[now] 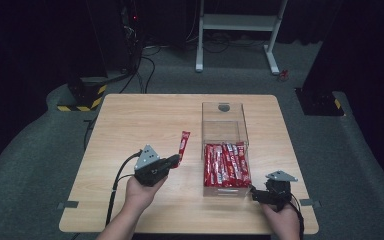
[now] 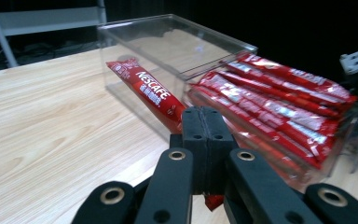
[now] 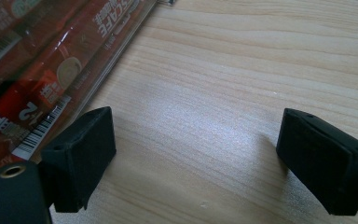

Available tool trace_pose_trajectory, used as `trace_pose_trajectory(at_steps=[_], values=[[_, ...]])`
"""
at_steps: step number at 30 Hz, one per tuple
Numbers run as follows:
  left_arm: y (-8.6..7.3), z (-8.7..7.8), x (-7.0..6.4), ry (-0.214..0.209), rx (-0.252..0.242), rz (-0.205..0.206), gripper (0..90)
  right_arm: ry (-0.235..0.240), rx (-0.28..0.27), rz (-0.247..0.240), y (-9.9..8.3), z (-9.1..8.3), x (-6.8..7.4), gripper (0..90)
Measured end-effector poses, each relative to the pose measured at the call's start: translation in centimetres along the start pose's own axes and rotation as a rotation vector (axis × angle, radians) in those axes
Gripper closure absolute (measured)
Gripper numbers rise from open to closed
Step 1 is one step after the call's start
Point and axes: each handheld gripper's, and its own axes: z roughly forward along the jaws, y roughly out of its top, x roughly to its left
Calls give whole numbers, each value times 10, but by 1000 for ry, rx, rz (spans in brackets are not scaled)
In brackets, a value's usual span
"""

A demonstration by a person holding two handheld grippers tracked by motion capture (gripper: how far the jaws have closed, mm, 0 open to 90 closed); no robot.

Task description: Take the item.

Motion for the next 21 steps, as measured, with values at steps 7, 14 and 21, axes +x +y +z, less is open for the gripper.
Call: trace_pose_trajectory(at_steps=[7,14,21], values=[[-5,0,15,42,15,-8,900,-1,-1,0,0,0,0,113],[-11,2,26,74,31,-19,900,-1,-1,0,0,0,0,113],[-19,7,39,111,56,-34,900,0,0,0,0,0,0,113]])
